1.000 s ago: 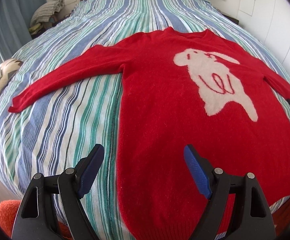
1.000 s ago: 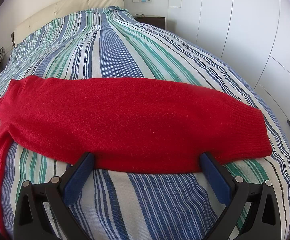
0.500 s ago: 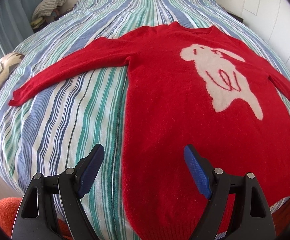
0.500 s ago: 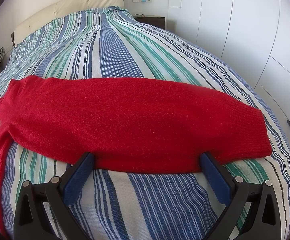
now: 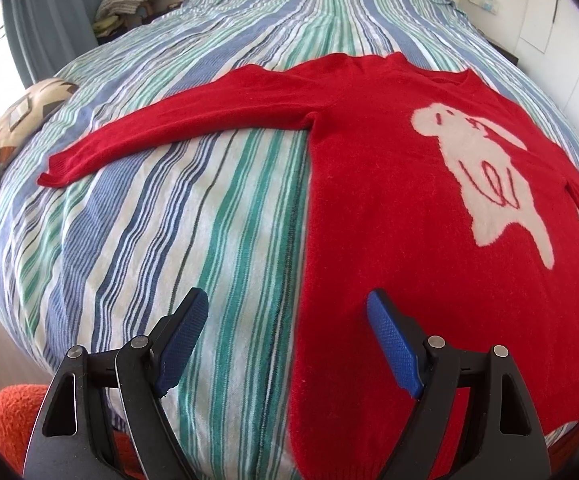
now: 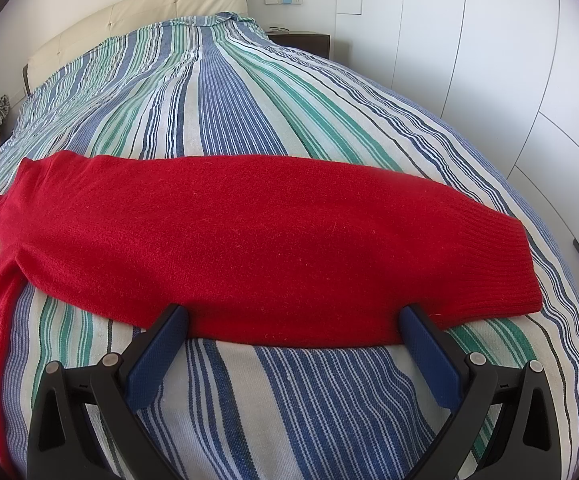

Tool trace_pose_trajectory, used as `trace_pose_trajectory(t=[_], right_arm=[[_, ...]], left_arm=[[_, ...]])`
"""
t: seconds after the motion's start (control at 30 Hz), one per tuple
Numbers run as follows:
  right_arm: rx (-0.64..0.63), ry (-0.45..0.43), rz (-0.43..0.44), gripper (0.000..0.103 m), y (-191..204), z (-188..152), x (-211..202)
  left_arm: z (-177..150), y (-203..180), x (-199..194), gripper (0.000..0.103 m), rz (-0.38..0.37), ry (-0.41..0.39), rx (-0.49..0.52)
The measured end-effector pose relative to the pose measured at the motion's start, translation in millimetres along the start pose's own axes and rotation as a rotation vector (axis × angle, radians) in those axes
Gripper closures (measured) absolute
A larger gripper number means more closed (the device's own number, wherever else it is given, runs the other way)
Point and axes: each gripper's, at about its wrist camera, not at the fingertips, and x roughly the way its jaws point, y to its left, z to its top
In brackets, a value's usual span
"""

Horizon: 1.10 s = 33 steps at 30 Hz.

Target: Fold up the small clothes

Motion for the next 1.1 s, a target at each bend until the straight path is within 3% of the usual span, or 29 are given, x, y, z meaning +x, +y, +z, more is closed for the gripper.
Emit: trace_pose_trajectory(t=[0.27,0.57,0.8,1.1], right_arm=[[0.0,0.0,0.0,0.0,-0.8,-0.1,0.0],[0.0,0.0,0.0,0.0,0.3,0.1,-0.1],[0.0,0.0,0.0,0.0,0.0,0.1,-0.1],[0.0,0.0,0.0,0.0,-0.8,-0.1,-0.1]], left_arm=[[-1.8,40.7,-2.5,0.019,0.068,-0.024,-0.145],[-15.7,84.4,5.2,0.019,0.146,0.007,-0.261],[-18.3,99.7,8.5,0.019,0.124,0.029,-0.326],[-14.4,95.2,7.9,0.019,0.088,0.028,-0.323]])
